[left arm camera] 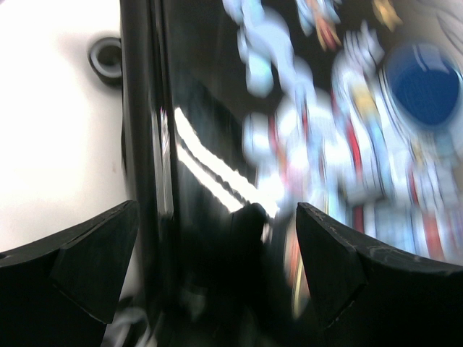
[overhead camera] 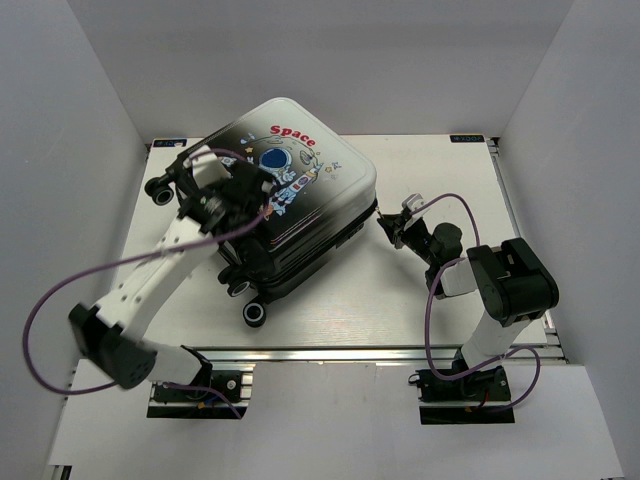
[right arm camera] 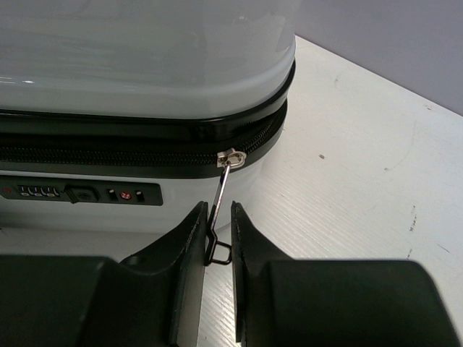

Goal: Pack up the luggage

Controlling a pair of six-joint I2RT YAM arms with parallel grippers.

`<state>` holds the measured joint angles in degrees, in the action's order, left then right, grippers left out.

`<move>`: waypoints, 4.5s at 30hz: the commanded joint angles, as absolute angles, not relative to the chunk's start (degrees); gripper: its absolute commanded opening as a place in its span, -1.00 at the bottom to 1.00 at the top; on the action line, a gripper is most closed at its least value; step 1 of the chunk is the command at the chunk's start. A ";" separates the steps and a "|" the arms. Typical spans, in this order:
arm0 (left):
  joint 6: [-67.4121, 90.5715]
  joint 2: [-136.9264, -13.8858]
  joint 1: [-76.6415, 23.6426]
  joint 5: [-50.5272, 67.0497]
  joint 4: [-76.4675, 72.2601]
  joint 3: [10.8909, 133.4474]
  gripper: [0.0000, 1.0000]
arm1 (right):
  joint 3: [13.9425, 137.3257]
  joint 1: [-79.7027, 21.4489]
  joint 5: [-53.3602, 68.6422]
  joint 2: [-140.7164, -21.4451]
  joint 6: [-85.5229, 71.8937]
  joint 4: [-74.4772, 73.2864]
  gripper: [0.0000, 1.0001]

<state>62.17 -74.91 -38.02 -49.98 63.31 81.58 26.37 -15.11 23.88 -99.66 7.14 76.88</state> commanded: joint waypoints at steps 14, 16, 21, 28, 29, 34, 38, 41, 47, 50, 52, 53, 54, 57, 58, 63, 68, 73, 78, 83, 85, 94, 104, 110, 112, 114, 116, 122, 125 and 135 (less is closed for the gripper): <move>54.32 -85.51 -3.70 -34.28 48.00 83.66 0.96 | 26.02 -14.32 19.60 -96.68 9.32 102.39 -1.00; 54.75 -86.92 -0.81 -33.23 46.15 84.98 0.96 | 26.19 -14.32 19.60 -96.68 9.32 101.52 -1.00; 60.36 -91.93 4.83 -30.15 46.66 91.04 0.96 | 27.16 -14.24 20.13 -95.45 10.72 97.92 -1.00; 65.04 -96.24 8.44 -21.90 42.46 91.23 0.96 | 28.65 -14.24 20.04 -95.54 12.13 95.10 -1.00; 65.04 -96.68 8.44 -20.67 41.41 90.97 0.96 | 28.83 -14.15 20.04 -95.80 12.13 95.10 -1.00; 65.30 -101.24 7.74 -13.11 35.69 90.18 0.94 | 29.62 -14.15 19.78 -96.68 12.65 93.96 -1.00; 64.60 -105.28 7.03 -10.03 32.01 91.93 0.01 | 29.88 -13.97 18.02 -97.03 12.92 93.69 -1.00; 63.11 -109.85 6.51 -6.86 30.15 95.09 -1.00 | 29.45 -13.62 14.16 -96.77 13.27 93.52 -1.00; 55.57 -124.24 4.75 -2.56 29.62 110.26 -1.00 | 29.70 -11.69 9.76 -97.03 16.68 90.71 -1.00; 51.78 -129.79 3.60 -0.10 26.47 115.46 -1.00 | 32.24 -9.76 8.09 -98.17 20.72 87.72 -1.00; 50.54 -131.83 2.99 -0.09 24.53 117.24 -1.00 | 33.74 -7.92 7.73 -99.31 21.09 86.40 -1.00; 49.49 -133.58 2.99 2.44 23.13 118.55 -1.00 | 35.84 -7.21 8.78 -99.66 21.35 85.44 -1.00; 49.13 -134.46 2.47 2.72 22.33 119.35 -1.00 | 37.16 -6.08 9.57 -100.19 21.53 84.47 -1.00; 47.90 -137.80 2.46 2.82 22.59 123.03 -1.00 | 44.26 -4.57 13.97 -103.26 25.03 77.63 -1.00; 47.55 -138.25 2.46 2.81 22.41 123.66 -1.00 | 46.30 -4.31 14.24 -104.23 25.57 75.35 -1.00; 46.58 -139.74 2.46 2.73 20.13 124.54 -1.00 | 60.52 -2.02 20.45 -112.30 24.26 71.99 -1.00; 46.32 -142.47 2.46 2.73 20.30 127.70 -1.00 | 73.63 -2.02 25.30 -121.27 23.30 69.28 -1.00; 45.53 -143.87 2.46 3.51 20.22 127.79 -1.00 | 95.29 -3.42 28.04 -134.54 18.64 65.84 -1.00; 43.95 -145.02 2.46 4.66 20.13 127.97 -1.00 | 120.81 -6.85 26.20 -151.32 16.08 56.63 -1.00; 41.31 -145.46 1.23 4.75 21.09 128.32 -1.00 | 133.61 -10.54 21.19 -160.05 14.95 58.52 -1.00; 39.47 -145.28 -0.08 6.32 20.13 127.79 -1.00 | 127.30 -10.63 24.41 -157.26 6.80 64.99 -1.00; 31.38 -146.69 -6.85 13.79 18.99 130.51 -1.00 | 57.70 -19.16 39.11 -117.28 14.34 88.30 -1.00; 27.51 -147.92 -15.91 22.06 11.87 130.61 -1.00 | 24.70 -28.92 0.59 -90.00 8.53 89.03 -1.00; 26.63 -147.39 -16.44 23.03 10.11 128.41 -1.00 | 34.61 -28.39 -47.23 -93.15 17.46 87.19 -1.00; 25.67 -147.39 -16.44 22.94 10.11 128.32 -1.00 | 39.17 -28.21 -53.87 -97.37 23.70 91.56 -1.00; 24.61 -147.66 -16.44 23.46 9.85 128.23 -1.00 | 40.69 -28.48 -52.05 -101.92 33.89 101.27 -1.00; 23.91 -148.09 -16.44 23.29 9.84 128.23 -1.00 | 43.57 -28.39 -50.55 -104.23 37.95 103.36 -1.00; 24.17 -149.85 -16.44 23.47 10.28 130.95 -1.00 | 44.38 -26.81 -26.24 -99.15 13.31 75.27 -1.00; 25.48 -148.46 -15.83 21.46 11.51 132.45 -0.52 | 44.12 -27.33 -15.40 -98.00 13.52 72.16 -1.00; 23.82 -129.56 -15.29 2.15 23.45 128.94 0.96 | 38.07 -27.07 2.89 -87.81 6.59 61.70 -1.00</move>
